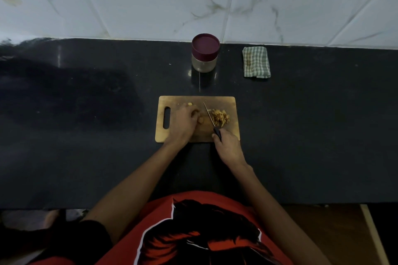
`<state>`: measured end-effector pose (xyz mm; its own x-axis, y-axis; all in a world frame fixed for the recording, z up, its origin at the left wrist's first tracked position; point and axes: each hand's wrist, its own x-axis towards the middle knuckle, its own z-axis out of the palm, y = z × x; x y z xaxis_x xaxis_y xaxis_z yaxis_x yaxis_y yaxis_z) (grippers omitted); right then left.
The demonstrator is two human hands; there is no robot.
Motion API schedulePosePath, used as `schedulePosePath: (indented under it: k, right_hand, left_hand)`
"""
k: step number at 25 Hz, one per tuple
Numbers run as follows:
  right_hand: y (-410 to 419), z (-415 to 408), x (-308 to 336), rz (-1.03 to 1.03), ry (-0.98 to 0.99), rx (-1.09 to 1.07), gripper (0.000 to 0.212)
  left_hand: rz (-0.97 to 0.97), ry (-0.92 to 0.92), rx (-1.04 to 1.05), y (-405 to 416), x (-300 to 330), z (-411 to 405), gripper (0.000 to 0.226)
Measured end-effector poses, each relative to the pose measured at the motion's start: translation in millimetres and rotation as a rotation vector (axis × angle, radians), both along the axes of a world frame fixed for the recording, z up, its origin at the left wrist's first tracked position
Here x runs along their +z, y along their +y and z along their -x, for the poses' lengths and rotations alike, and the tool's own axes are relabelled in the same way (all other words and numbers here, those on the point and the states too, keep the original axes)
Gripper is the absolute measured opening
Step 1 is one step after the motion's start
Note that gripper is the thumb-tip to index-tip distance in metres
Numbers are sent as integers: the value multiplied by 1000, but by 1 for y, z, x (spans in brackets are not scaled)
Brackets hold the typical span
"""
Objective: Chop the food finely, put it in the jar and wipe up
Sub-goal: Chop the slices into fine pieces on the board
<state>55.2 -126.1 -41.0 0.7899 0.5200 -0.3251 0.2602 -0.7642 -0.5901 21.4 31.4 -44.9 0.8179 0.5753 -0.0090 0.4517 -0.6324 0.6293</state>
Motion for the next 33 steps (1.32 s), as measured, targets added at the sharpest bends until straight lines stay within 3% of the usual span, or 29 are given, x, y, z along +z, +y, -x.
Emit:
schedulePosePath:
  k: [3, 6, 10, 14, 18, 21, 33]
  right_hand:
    - [0, 0, 2, -3, 12, -6, 20]
    - [0, 0, 3, -3, 28, -8, 20]
    - [0, 0, 2, -3, 31, -10, 20]
    - [0, -1, 2, -14, 27, -2, 16]
    - [0, -1, 1, -18, 25, 1, 17]
    - [0, -1, 1, -11, 1, 10, 18]
    - [0, -2, -1, 10, 4, 9, 19]
  left_hand:
    - [-64, 49, 70, 15, 0, -11, 19]
    - [-138, 154, 13, 25, 0, -17, 18]
    - [-184, 150, -42, 25, 4, -20, 16]
    - [-84, 73, -79, 25, 13, -21, 11]
    - [204, -78, 18, 15, 17, -11, 8]
    - [301, -49, 88, 5, 11, 0, 11]
    - [308, 52, 162, -11, 10, 1, 6]
